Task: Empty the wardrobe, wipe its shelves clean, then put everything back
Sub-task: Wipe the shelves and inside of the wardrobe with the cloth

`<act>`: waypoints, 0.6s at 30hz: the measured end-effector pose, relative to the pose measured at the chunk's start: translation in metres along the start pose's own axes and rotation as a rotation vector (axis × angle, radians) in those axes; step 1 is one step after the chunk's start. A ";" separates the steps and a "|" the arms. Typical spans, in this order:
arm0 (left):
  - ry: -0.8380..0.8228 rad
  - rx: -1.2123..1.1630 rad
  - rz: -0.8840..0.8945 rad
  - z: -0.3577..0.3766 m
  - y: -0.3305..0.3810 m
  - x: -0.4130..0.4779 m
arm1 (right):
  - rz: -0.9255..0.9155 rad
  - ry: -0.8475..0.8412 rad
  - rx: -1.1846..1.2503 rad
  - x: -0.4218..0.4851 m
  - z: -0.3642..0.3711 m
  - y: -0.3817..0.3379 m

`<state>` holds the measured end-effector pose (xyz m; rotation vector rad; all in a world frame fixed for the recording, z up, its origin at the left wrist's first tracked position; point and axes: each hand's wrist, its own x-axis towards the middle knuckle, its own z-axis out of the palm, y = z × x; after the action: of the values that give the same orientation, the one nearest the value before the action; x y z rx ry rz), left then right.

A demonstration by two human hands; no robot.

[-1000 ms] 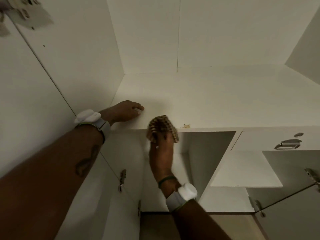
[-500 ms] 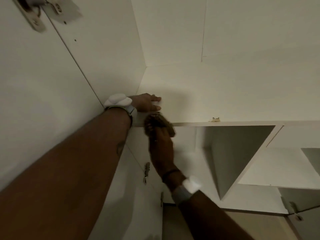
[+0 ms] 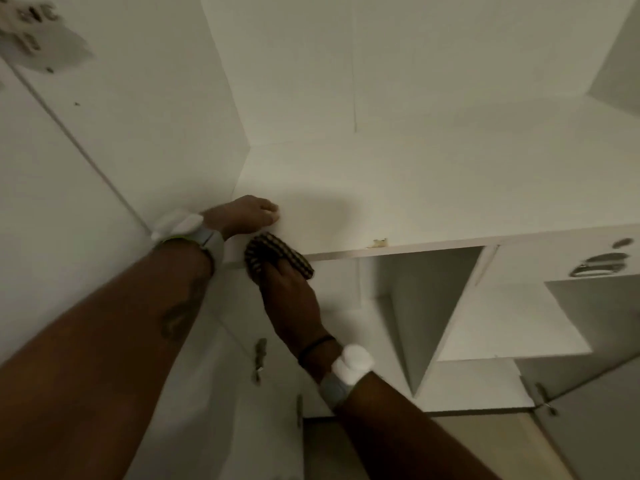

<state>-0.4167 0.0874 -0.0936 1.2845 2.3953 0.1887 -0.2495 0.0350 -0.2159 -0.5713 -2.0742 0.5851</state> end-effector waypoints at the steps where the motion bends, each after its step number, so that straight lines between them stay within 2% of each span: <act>1: 0.023 0.006 -0.017 0.004 0.007 0.005 | 0.015 0.061 -0.014 -0.005 -0.023 0.019; 4: 0.065 0.132 -0.057 0.022 0.048 0.015 | 0.159 0.158 -0.038 -0.022 -0.106 0.074; 7: 0.090 0.175 0.063 0.057 0.105 0.022 | 0.322 0.332 -0.182 -0.034 -0.189 0.130; 11: 0.097 0.192 0.175 0.107 0.207 0.014 | 0.553 0.524 -0.163 -0.023 -0.245 0.166; 18: 0.096 0.136 0.264 0.142 0.313 0.028 | 0.475 0.562 -0.141 -0.016 -0.235 0.156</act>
<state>-0.1307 0.2766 -0.1341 1.6903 2.3436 0.1697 -0.0154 0.1925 -0.2006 -1.1811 -1.4540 0.4715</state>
